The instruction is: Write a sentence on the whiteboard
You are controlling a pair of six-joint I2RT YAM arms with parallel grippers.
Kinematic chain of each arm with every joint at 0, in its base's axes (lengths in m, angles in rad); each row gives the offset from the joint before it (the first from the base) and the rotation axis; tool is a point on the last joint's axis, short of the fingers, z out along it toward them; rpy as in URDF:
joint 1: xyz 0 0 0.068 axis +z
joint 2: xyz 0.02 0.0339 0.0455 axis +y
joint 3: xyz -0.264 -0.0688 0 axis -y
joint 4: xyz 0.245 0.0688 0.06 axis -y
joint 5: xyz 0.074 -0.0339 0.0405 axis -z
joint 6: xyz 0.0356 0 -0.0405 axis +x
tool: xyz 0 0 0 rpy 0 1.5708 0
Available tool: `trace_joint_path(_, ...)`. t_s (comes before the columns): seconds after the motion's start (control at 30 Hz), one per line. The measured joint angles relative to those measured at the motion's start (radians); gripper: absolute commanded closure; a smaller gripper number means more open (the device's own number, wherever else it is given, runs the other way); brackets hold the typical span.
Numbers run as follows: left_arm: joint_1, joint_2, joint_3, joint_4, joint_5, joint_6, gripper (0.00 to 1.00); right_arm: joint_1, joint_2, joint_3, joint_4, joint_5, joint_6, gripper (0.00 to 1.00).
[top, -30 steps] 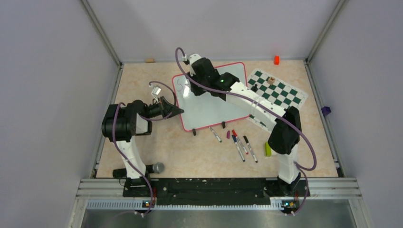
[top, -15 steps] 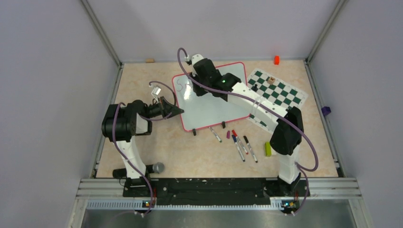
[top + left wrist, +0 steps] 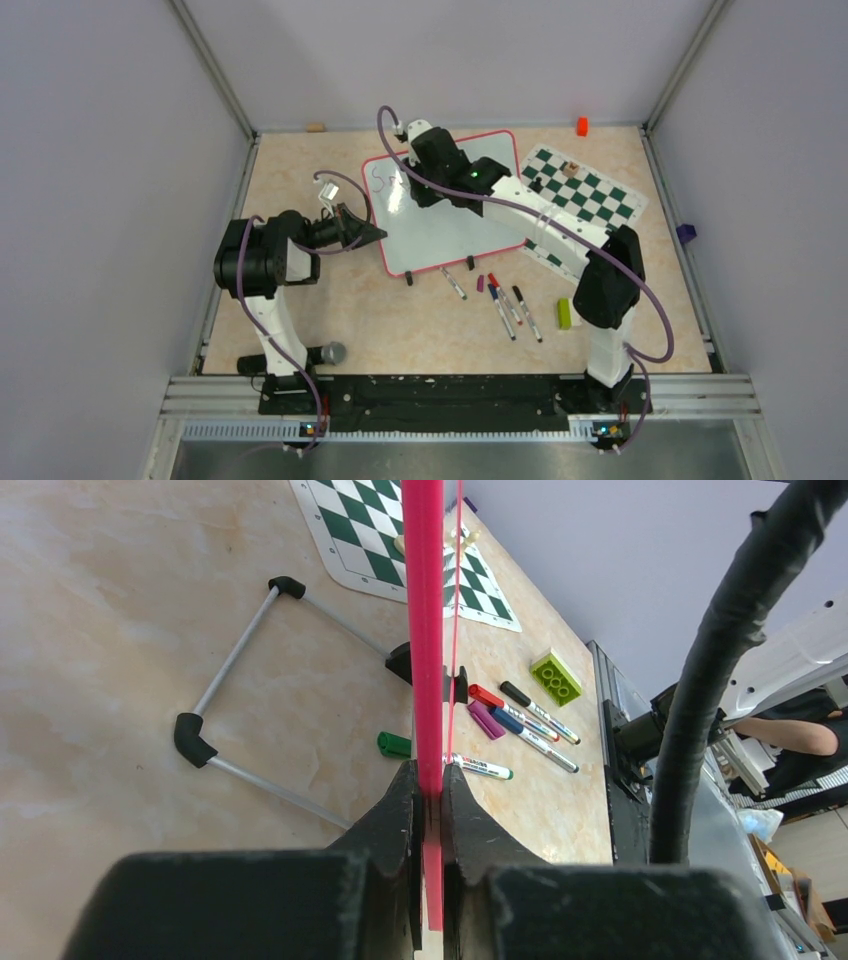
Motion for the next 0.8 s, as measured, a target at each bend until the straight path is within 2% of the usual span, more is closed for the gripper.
trace_joint_path(0.8, -0.001, 0.0, 0.0, 0.004, 0.002, 0.001, 1.0, -0.006, 0.029, 0.077, -0.048, 0.005, -0.003, 1.0)
